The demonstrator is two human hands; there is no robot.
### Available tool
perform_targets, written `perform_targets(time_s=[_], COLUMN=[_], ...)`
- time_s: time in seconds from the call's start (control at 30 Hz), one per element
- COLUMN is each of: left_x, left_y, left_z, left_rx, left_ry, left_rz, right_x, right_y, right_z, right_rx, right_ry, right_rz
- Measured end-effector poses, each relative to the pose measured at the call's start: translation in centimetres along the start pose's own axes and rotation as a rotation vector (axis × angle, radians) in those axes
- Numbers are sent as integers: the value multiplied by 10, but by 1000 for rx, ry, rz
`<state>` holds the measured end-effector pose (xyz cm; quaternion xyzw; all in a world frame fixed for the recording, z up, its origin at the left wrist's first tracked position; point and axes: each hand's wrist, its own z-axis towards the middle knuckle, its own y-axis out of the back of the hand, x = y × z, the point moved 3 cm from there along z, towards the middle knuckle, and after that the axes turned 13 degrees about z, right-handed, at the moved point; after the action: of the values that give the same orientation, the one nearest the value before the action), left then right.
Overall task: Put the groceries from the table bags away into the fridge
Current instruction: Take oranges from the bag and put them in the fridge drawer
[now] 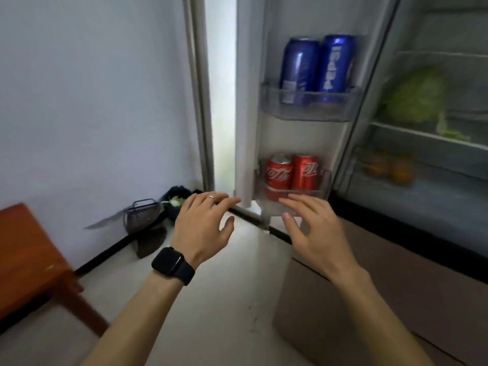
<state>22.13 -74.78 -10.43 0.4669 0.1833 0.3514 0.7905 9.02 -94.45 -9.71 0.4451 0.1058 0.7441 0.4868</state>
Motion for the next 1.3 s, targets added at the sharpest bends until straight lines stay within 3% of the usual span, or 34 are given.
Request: perform_targets(time_s=[0.17,0.37,0.57,0.93,1.3], left_x=[125,226,305,469,619], left_y=[19,57,66,43,2], left_z=[-121,-245,-310,-348,-347], left_rx=[207,326,385,483,599], left_ry=[318,644,861,1030,1064], left_rz=[144,249,258,239,202], right_x=[78,177,248,325,383], right_y=[-125,-247,-341,-519,-672], right_z=[-21,-48,-48,2,60], right_rx=[296,574,766,995,1223], right_ry=[63,183,301,392,435], right_rz=[129,240,279,301,222])
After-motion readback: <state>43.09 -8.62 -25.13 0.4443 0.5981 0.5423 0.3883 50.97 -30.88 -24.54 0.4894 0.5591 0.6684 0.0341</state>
